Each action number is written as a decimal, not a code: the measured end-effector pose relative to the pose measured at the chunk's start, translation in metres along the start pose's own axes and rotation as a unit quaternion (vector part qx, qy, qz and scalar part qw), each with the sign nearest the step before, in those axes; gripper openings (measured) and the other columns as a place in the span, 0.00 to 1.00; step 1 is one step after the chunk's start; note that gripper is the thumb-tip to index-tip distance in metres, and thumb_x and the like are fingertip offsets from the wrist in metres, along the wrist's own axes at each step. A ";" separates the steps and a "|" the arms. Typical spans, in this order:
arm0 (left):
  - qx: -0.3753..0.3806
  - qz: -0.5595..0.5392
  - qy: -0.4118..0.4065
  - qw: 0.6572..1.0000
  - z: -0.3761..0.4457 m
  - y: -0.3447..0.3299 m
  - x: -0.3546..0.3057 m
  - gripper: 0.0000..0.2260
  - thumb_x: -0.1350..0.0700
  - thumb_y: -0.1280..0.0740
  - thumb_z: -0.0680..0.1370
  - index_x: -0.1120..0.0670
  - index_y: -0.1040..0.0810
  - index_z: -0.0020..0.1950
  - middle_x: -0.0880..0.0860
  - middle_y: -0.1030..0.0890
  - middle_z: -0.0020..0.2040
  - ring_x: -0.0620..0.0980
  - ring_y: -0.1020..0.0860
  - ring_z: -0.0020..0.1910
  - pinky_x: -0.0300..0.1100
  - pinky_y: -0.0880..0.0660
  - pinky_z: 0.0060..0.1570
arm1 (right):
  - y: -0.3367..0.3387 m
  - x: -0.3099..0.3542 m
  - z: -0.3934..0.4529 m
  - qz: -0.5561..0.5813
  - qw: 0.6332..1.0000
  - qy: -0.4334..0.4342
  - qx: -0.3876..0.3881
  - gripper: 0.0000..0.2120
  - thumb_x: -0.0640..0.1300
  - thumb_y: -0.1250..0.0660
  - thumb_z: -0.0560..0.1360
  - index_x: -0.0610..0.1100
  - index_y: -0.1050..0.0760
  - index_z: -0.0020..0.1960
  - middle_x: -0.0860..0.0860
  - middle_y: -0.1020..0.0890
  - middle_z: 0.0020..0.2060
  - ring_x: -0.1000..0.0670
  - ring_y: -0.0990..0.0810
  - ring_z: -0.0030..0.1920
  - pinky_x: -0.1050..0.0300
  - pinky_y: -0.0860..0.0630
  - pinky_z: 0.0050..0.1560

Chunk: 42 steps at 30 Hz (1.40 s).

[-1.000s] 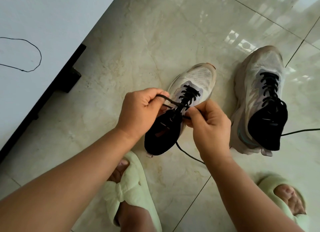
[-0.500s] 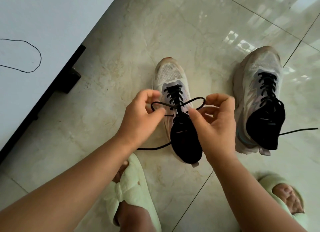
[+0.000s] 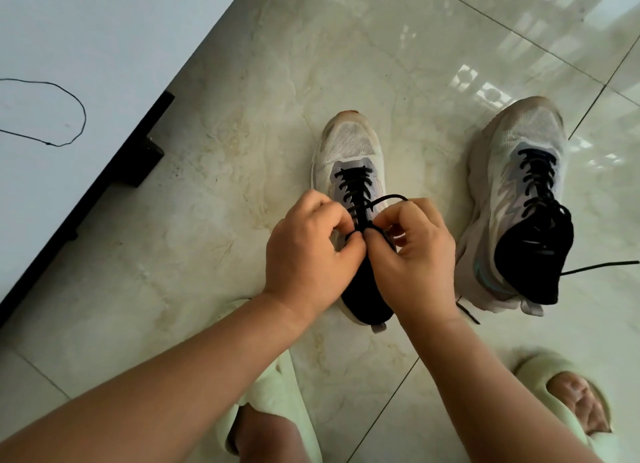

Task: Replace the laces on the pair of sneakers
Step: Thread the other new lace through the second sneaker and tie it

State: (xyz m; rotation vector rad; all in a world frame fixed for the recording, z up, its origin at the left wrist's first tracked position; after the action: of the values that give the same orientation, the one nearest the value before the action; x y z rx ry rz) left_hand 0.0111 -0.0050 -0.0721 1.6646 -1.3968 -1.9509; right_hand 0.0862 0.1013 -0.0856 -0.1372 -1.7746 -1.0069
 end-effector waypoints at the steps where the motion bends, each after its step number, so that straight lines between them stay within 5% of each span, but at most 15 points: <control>1: 0.000 -0.038 0.026 0.999 0.001 0.000 0.003 0.04 0.58 0.31 0.68 0.57 0.24 0.35 0.49 0.25 0.39 0.49 0.25 0.36 0.45 0.27 0.35 | -0.001 0.000 0.000 0.014 1.000 -0.006 -0.006 0.10 0.31 0.32 0.66 0.44 0.27 0.36 0.56 0.28 0.37 0.55 0.27 0.39 0.65 0.29 0.40; 6: -0.068 -0.135 0.054 0.987 0.010 0.013 0.013 0.05 0.61 0.35 0.70 0.61 0.25 0.34 0.52 0.25 0.40 0.43 0.27 0.39 0.32 0.29 0.40 | 0.006 -0.013 -0.002 0.114 0.989 -0.087 -0.036 0.09 0.33 0.29 0.68 0.44 0.26 0.37 0.55 0.25 0.38 0.59 0.26 0.37 0.69 0.28 0.39; 14: 0.015 -0.051 -0.042 0.998 0.014 0.004 0.003 0.05 0.64 0.30 0.70 0.57 0.18 0.44 0.51 0.21 0.45 0.46 0.21 0.43 0.36 0.25 0.45 | -0.002 -0.011 0.004 0.184 0.974 -0.129 0.036 0.09 0.33 0.28 0.67 0.44 0.24 0.35 0.51 0.23 0.44 0.61 0.24 0.37 0.70 0.27 0.39; 18: -0.017 -0.145 0.060 0.987 0.014 0.006 0.017 0.06 0.64 0.31 0.73 0.53 0.20 0.40 0.51 0.19 0.41 0.46 0.20 0.42 0.34 0.24 0.45 | 0.001 -0.019 0.005 0.204 0.969 -0.142 0.010 0.11 0.33 0.27 0.67 0.47 0.25 0.34 0.52 0.23 0.43 0.60 0.23 0.39 0.68 0.27 0.41; 20: -0.039 -0.314 0.226 0.921 0.009 0.001 0.041 0.07 0.63 0.35 0.76 0.53 0.23 0.41 0.55 0.19 0.44 0.51 0.18 0.44 0.44 0.20 0.41 | 0.004 -0.028 0.005 0.237 0.956 -0.170 -0.016 0.13 0.32 0.28 0.68 0.48 0.25 0.34 0.52 0.23 0.43 0.53 0.22 0.42 0.59 0.24 0.46; 22: -0.076 -0.422 0.352 0.832 0.000 -0.007 0.059 0.06 0.64 0.39 0.78 0.56 0.26 0.43 0.56 0.22 0.45 0.52 0.19 0.45 0.43 0.20 0.35 | 0.005 -0.038 0.002 0.294 0.931 -0.211 -0.042 0.11 0.32 0.30 0.70 0.46 0.26 0.36 0.55 0.21 0.37 0.51 0.21 0.40 0.53 0.22 0.49; 24: -0.088 -0.419 0.400 0.810 -0.006 -0.009 0.068 0.06 0.63 0.40 0.79 0.55 0.27 0.44 0.53 0.24 0.42 0.49 0.22 0.43 0.41 0.20 0.33 | 0.006 -0.045 -0.003 0.314 0.915 -0.244 -0.060 0.09 0.32 0.32 0.72 0.44 0.27 0.38 0.58 0.21 0.32 0.55 0.21 0.36 0.53 0.22 0.48; 27: -0.045 -0.320 0.300 0.898 0.003 -0.003 0.061 0.06 0.62 0.39 0.78 0.52 0.26 0.47 0.51 0.23 0.44 0.47 0.22 0.42 0.38 0.21 0.38 | 0.009 -0.039 -0.003 0.245 0.945 -0.212 -0.050 0.09 0.36 0.31 0.72 0.48 0.27 0.40 0.56 0.22 0.34 0.54 0.22 0.38 0.53 0.22 0.45; 30: 0.012 -0.159 0.054 0.986 0.018 0.009 0.028 0.17 0.66 0.37 0.75 0.50 0.25 0.60 0.48 0.24 0.52 0.43 0.25 0.49 0.33 0.26 0.50 | 0.008 -0.022 0.002 0.217 0.966 -0.143 -0.012 0.12 0.34 0.31 0.72 0.51 0.25 0.46 0.56 0.22 0.36 0.60 0.24 0.37 0.67 0.26 0.40; 33: 0.013 -0.021 -0.105 0.994 0.022 0.012 0.002 0.15 0.62 0.33 0.73 0.55 0.21 0.59 0.52 0.23 0.52 0.49 0.24 0.52 0.38 0.27 0.53 | 0.007 -0.011 0.006 0.109 0.990 -0.086 0.021 0.08 0.37 0.31 0.72 0.47 0.21 0.48 0.53 0.20 0.39 0.58 0.22 0.39 0.63 0.24 0.44; 38: 0.007 0.033 -0.159 0.987 0.026 0.012 -0.001 0.07 0.60 0.29 0.73 0.59 0.16 0.48 0.55 0.20 0.41 0.50 0.23 0.36 0.42 0.24 0.36 | 0.009 -0.006 0.013 0.012 0.998 -0.061 0.030 0.04 0.39 0.32 0.73 0.44 0.19 0.46 0.52 0.19 0.39 0.55 0.22 0.40 0.66 0.26 0.44; 42: -0.012 0.014 -0.168 0.986 0.027 0.013 0.003 0.08 0.61 0.29 0.73 0.61 0.17 0.50 0.56 0.21 0.39 0.47 0.25 0.33 0.36 0.26 0.36 | 0.007 -0.005 0.016 -0.061 0.995 -0.039 0.063 0.04 0.38 0.35 0.74 0.45 0.26 0.41 0.53 0.22 0.33 0.50 0.22 0.37 0.53 0.26 0.40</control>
State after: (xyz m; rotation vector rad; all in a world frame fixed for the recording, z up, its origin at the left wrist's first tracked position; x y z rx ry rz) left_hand -0.0180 -0.0005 -0.0664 1.3405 -1.4868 -2.3026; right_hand 0.0805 0.1187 -0.0873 0.0124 -1.9309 -0.9850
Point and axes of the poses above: each hand's wrist, its own z-axis towards the middle knuckle, its own y-axis out of the back of the hand, x = y × z, the point moved 7 cm from there along z, towards the middle knuckle
